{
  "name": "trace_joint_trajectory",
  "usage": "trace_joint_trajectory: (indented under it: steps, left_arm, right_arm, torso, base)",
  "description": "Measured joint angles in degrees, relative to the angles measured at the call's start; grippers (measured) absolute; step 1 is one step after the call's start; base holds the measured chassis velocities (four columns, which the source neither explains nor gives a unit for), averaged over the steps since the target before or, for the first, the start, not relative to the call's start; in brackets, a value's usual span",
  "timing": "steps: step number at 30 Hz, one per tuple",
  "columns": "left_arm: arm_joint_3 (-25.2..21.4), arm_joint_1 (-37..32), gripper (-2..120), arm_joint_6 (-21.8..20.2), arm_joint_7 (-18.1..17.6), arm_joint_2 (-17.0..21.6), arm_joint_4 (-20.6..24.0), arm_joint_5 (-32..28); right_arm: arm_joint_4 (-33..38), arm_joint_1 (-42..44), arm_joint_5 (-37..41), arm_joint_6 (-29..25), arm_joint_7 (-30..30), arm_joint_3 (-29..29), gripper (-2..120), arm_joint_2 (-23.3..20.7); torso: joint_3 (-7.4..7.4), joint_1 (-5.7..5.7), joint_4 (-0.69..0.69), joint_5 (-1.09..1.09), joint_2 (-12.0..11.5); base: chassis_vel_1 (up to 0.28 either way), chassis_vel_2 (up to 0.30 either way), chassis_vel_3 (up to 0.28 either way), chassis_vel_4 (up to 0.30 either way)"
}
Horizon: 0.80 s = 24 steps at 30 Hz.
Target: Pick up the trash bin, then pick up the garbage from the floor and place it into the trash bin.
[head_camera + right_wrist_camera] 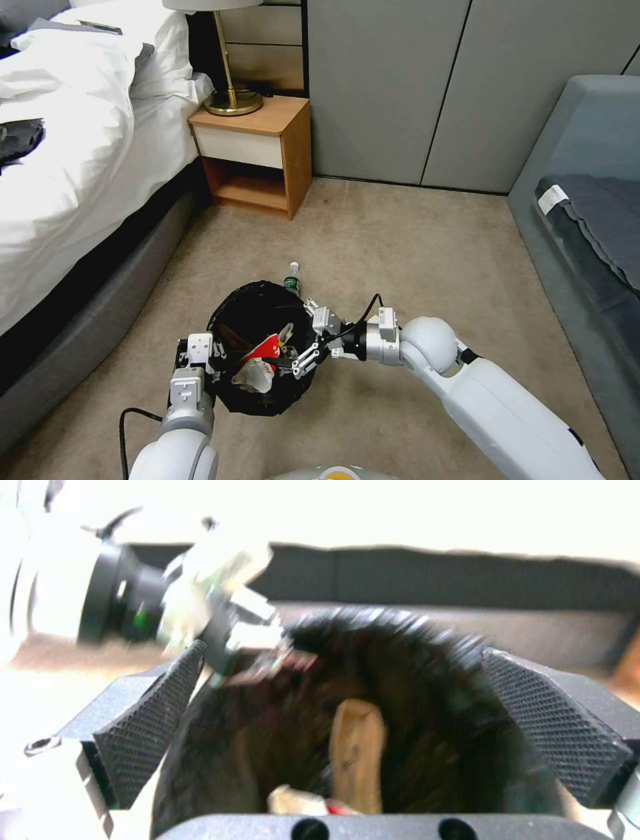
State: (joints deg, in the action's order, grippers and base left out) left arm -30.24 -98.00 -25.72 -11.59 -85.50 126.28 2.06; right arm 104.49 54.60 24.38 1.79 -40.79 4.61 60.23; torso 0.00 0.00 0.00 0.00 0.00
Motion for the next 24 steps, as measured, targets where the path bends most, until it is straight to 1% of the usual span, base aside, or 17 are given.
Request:
trace_joint_trajectory:
  steps: [1, 2, 4, 5, 6, 7, 8, 9, 10, 11, 13, 15, 17, 19, 21, 23, 24]
  left_arm:
    - [-0.2, 0.0, 0, 0.0, 0.0, 0.1, 0.0, -0.1]
    - [-0.2, 0.0, 0, 0.0, 0.0, 0.1, 0.0, -0.1]
    - [-0.7, 0.2, 0, 0.0, 0.1, 0.4, -0.3, -0.3]
    - [-0.9, 0.4, 0, 0.0, 0.1, 0.6, -0.5, -0.6]
    - [-0.9, 0.4, 0, 0.0, 0.1, 0.6, -0.5, -0.6]
    - [-1.0, 0.5, 0, 0.0, 0.1, 0.6, -0.5, -0.6]
    - [-1.2, 0.8, 0, 0.0, 0.1, 0.7, -0.7, -0.8]
    - [-1.3, 1.0, 0, 0.0, 0.1, 0.7, -0.8, -0.8]
    - [-1.3, 1.0, 0, 0.0, 0.1, 0.7, -0.8, -0.8]
    - [-1.6, 1.2, 0, 0.0, 0.1, 0.8, -0.9, -1.0]
    - [-1.7, 1.2, 0, 0.0, 0.1, 0.8, -0.9, -1.0]
    - [-2.2, 1.3, 0, 0.0, 0.1, 0.9, -0.9, -1.5]
    - [-2.3, 1.3, 0, -0.1, 0.1, 0.9, -0.8, -1.6]
    - [-2.9, 1.0, 0, 0.0, 0.1, 1.0, -0.5, -2.0]
    - [-2.9, 1.0, 0, 0.0, 0.1, 1.0, -0.4, -2.0]
    - [-3.2, 0.7, 0, 0.0, 0.1, 1.1, -0.1, -2.2]
    - [-3.2, 0.7, 0, 0.0, 0.1, 1.1, -0.1, -2.2]
  right_arm:
    - [1.2, 0.6, 0.5, -0.9, 1.6, -0.7, 100, -0.3]
    - [1.2, 0.6, 0.5, -0.9, 1.6, -0.7, 100, -0.3]
    - [5.3, 2.8, 2.2, -2.8, 7.3, -2.9, 100, -1.0]
    - [8.7, 4.8, 2.7, -3.9, 11.6, -4.8, 100, -1.3]
    - [8.7, 4.8, 2.7, -3.9, 11.6, -4.8, 100, -1.3]
    - [10.1, 5.8, 2.7, -4.3, 13.2, -5.6, 100, -1.3]
    - [13.5, 8.9, 2.3, -5.2, 17.3, -7.9, 100, -1.2]
    - [15.7, 11.8, 1.1, -6.2, 20.0, -9.8, 100, -0.7]
    - [15.7, 11.8, 1.1, -6.2, 20.0, -9.8, 100, -0.7]
    - [17.4, 15.5, -1.1, -7.7, 22.7, -11.9, 100, 0.3]
    - [17.8, 16.8, -1.8, -8.2, 23.5, -12.6, 100, 0.8]
    - [18.9, 23.4, -6.4, -10.9, 27.9, -15.2, 100, 4.2]
    - [19.0, 25.0, -7.6, -11.5, 29.0, -15.6, 100, 5.2]
    - [18.3, 29.6, -10.9, -13.9, 31.5, -16.7, 100, 8.7]
    - [17.9, 30.3, -11.4, -14.3, 31.9, -16.7, 100, 9.3]
    - [16.2, 33.0, -13.5, -16.2, 33.8, -16.8, 100, 11.6]
    - [16.2, 33.0, -13.5, -16.2, 33.8, -16.8, 100, 11.6]
  torso:
    - [0.0, 0.0, 0.0, 0.0, 0.0]
    - [0.0, 0.0, 0.0, 0.0, 0.0]
    - [0.0, 0.0, 0.0, 0.0, 0.0]
    - [0.0, 0.0, 0.01, 0.0, 0.0]
    - [0.0, 0.0, 0.01, 0.0, 0.0]
    - [0.0, 0.0, 0.0, 0.0, 0.0]
    - [0.0, 0.0, 0.0, -0.01, 0.0]
    - [0.0, 0.0, 0.0, -0.01, 0.0]
    - [0.0, 0.0, 0.0, -0.01, 0.0]
    - [0.0, 0.0, 0.0, 0.0, 0.0]
    - [0.0, 0.0, -0.01, -0.01, 0.0]
    - [-0.01, 0.0, -0.01, 0.0, 0.0]
    - [0.0, 0.0, -0.01, -0.01, 0.0]
    - [-0.01, 0.0, 0.0, -0.01, 0.0]
    - [0.0, 0.0, 0.0, -0.01, 0.0]
    - [-0.01, 0.0, 0.0, -0.01, 0.0]
    - [-0.01, 0.0, 0.0, -0.01, 0.0]
  base:
    - [0.0, 0.0, 0.0, 0.0]
    - [0.0, 0.0, 0.0, 0.0]
    - [0.0, 0.0, 0.0, 0.0]
    - [0.0, 0.0, 0.0, 0.0]
    - [0.0, 0.0, 0.0, 0.0]
    - [0.0, 0.0, 0.0, 0.0]
    - [0.0, 0.0, 0.0, 0.0]
    - [0.0, 0.0, 0.0, 0.0]
    - [0.0, 0.0, 0.0, 0.0]
    - [0.0, 0.0, 0.0, 0.0]
    - [0.0, 0.0, 0.0, 0.0]
    - [0.0, 0.0, 0.0, 0.0]
    - [0.0, 0.0, 0.0, 0.0]
    - [0.0, 0.0, 0.0, 0.0]
    - [0.0, 0.0, 0.0, 0.0]
    - [0.0, 0.0, 0.0, 0.0]
    - [0.0, 0.0, 0.0, 0.0]
